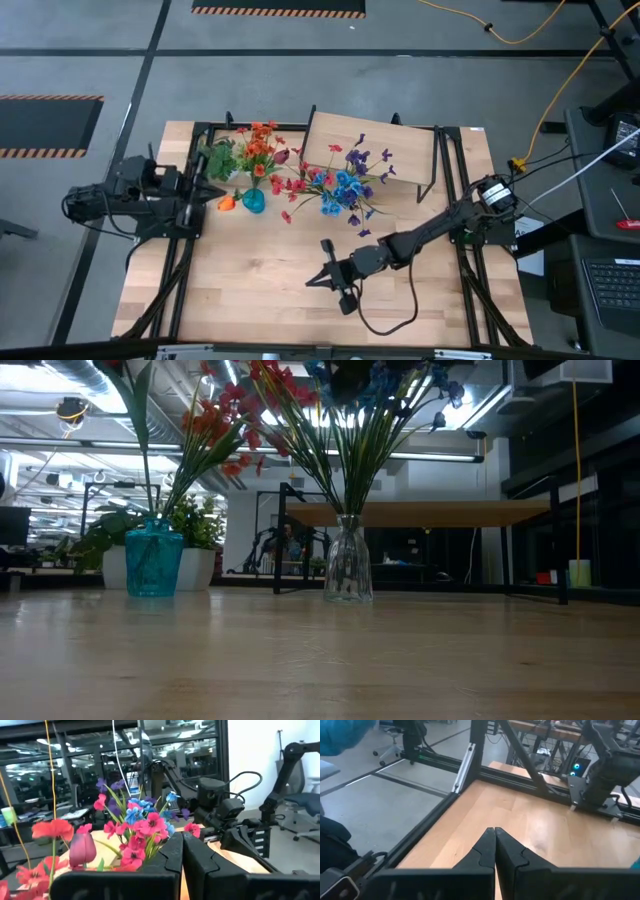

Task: Pick and place flowers into a vace then onto a shelf
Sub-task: Put the transparent vase with flowers on the shelf

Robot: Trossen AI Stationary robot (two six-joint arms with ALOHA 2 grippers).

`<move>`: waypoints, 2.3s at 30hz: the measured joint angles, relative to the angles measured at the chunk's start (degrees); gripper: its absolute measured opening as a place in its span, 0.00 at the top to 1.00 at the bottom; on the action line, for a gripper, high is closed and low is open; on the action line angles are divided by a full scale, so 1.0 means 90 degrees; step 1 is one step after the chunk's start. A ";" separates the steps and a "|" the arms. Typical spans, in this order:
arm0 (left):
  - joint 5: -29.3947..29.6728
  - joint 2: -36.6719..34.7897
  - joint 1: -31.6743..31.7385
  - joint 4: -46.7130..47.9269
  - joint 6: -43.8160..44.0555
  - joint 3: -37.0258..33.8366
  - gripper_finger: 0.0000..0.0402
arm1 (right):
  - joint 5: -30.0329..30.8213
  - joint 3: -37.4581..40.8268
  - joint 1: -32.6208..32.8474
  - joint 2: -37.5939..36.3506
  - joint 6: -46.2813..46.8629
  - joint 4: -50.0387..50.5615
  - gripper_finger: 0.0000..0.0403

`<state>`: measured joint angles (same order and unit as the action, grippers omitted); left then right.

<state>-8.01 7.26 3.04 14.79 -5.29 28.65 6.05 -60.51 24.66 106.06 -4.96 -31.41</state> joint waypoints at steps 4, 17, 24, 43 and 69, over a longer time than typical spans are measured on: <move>0.0262 -0.0661 -0.0002 -0.0027 0.0154 -0.0441 0.99 | -0.0007 0.0000 0.0040 0.0000 -0.0039 -0.0045 1.00; 0.0493 -0.0800 -0.0002 -0.1023 0.0169 -0.1491 1.00 | -0.0001 0.0010 0.0047 -0.0005 -0.0013 -0.0002 1.00; 0.0617 -0.0803 -0.0002 -0.1169 0.0316 -0.2088 0.99 | 0.0011 0.0343 0.0169 -0.0010 0.0015 -0.0434 1.00; 0.1671 -0.0803 0.0000 -0.0722 0.0183 -0.2286 1.00 | 0.0177 0.0675 0.0171 -0.0008 0.0015 -0.0965 1.00; 0.2431 -0.0803 0.0000 0.0332 0.0289 -0.2147 0.99 | 0.0172 0.0675 0.0169 -0.0002 -0.0002 -0.0958 1.00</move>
<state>13.87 0.03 3.05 17.78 -2.69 9.32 7.60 -54.43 26.17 106.04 -4.97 -40.03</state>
